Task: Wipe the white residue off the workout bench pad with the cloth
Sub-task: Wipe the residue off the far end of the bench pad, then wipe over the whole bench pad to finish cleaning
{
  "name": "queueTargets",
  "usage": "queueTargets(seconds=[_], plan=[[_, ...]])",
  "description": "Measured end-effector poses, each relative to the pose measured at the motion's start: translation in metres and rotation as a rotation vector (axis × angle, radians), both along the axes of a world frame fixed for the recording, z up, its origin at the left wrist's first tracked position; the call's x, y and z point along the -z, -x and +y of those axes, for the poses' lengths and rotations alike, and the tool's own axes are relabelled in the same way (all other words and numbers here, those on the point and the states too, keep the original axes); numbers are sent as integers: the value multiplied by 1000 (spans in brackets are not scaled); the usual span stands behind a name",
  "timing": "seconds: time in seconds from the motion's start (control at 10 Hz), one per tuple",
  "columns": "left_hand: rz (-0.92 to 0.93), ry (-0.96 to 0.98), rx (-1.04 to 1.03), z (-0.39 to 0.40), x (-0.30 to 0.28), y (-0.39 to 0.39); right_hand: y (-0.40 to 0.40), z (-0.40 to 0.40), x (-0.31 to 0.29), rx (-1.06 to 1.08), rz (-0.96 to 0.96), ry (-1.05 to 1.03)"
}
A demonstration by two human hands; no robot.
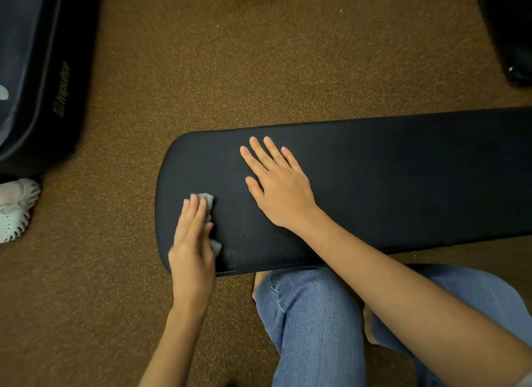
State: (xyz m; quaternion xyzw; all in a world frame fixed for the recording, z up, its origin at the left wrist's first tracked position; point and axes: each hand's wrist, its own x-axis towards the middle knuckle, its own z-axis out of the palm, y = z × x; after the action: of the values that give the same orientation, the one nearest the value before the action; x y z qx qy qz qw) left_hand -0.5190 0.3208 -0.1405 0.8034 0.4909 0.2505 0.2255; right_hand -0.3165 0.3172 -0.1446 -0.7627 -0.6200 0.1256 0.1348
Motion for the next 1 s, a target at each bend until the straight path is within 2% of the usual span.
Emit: queueTargets(seconds=[0.1, 0.2, 0.3, 0.5, 0.6, 0.7, 0.8, 1.0], plan=[[50, -2, -2, 16, 2, 3, -1, 0, 0, -6, 7, -4], [62, -6, -28, 68, 5, -5, -3, 0, 0, -12, 6, -7], [7, 43, -114, 93, 2, -13, -1, -1, 2, -2, 8, -24], [-75, 161, 18, 26, -17, -27, 1, 0, 0, 4, 32, -40], [-122, 131, -152, 37, -24, -16, -1, 1, -4, 6, 103, -69], [72, 89, -203, 57, -22, -2, 6, 5, -9, 5, 178, -166], [233, 75, -145, 61, -18, 4, 17, 16, -14, -39, 198, -197], [52, 76, 8, 57, -23, 0, 22, 32, -17, -136, 226, -179]])
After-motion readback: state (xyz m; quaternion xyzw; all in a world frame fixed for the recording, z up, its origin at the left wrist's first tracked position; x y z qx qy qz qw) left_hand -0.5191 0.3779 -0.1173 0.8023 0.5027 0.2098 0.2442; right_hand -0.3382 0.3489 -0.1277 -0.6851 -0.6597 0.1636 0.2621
